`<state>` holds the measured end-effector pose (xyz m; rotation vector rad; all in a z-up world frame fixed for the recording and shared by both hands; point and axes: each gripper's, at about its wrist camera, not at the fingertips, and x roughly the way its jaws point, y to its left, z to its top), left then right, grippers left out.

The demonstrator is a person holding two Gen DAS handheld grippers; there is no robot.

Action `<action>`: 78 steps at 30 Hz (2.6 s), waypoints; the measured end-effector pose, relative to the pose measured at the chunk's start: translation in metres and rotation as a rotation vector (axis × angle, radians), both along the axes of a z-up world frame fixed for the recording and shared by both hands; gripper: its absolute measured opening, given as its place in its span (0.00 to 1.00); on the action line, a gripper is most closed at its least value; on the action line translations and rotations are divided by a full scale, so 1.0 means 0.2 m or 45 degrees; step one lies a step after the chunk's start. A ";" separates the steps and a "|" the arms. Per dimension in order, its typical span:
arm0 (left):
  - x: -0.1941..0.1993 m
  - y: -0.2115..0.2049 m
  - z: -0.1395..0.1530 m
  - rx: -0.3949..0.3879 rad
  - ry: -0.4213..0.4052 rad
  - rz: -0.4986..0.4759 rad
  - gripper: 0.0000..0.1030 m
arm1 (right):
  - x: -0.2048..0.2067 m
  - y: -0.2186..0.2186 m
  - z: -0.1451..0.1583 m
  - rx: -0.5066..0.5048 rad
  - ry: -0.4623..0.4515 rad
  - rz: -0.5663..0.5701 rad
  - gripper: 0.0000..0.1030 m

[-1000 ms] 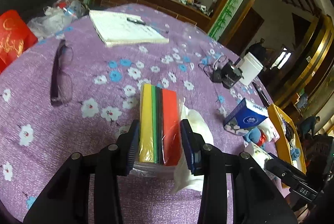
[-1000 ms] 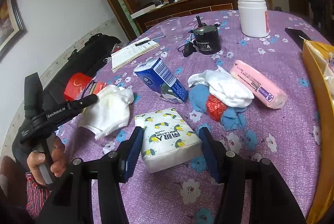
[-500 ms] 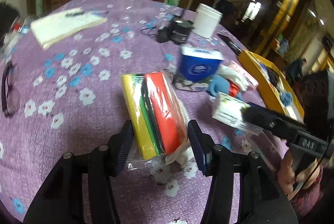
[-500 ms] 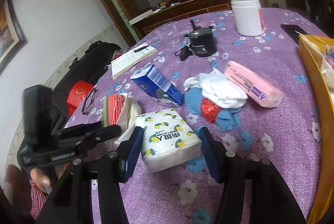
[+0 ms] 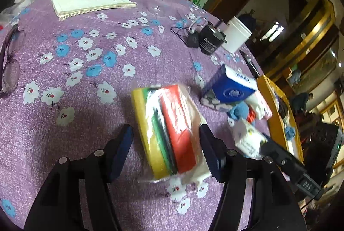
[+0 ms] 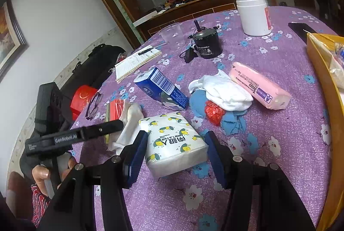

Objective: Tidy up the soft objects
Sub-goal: 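Lift the sponge pack with left while right holds the printed tissue pack, then carry the sponge pack with left while right carries the tissue pack over the tray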

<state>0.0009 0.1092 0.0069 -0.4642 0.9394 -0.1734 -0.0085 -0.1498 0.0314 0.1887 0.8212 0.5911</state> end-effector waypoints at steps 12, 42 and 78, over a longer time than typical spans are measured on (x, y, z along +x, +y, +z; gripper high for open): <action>-0.13 0.04 0.18 -0.023 -0.134 0.029 0.37 | -0.02 0.01 0.01 -0.004 -0.025 0.019 0.55; 0.02 -0.28 0.06 0.415 -0.089 -0.071 0.49 | -0.02 -0.01 0.03 -0.012 -0.058 -0.009 0.55; -0.10 -0.79 0.43 0.186 -0.265 -0.370 0.38 | -0.15 -0.31 0.24 0.078 -0.276 -0.252 0.55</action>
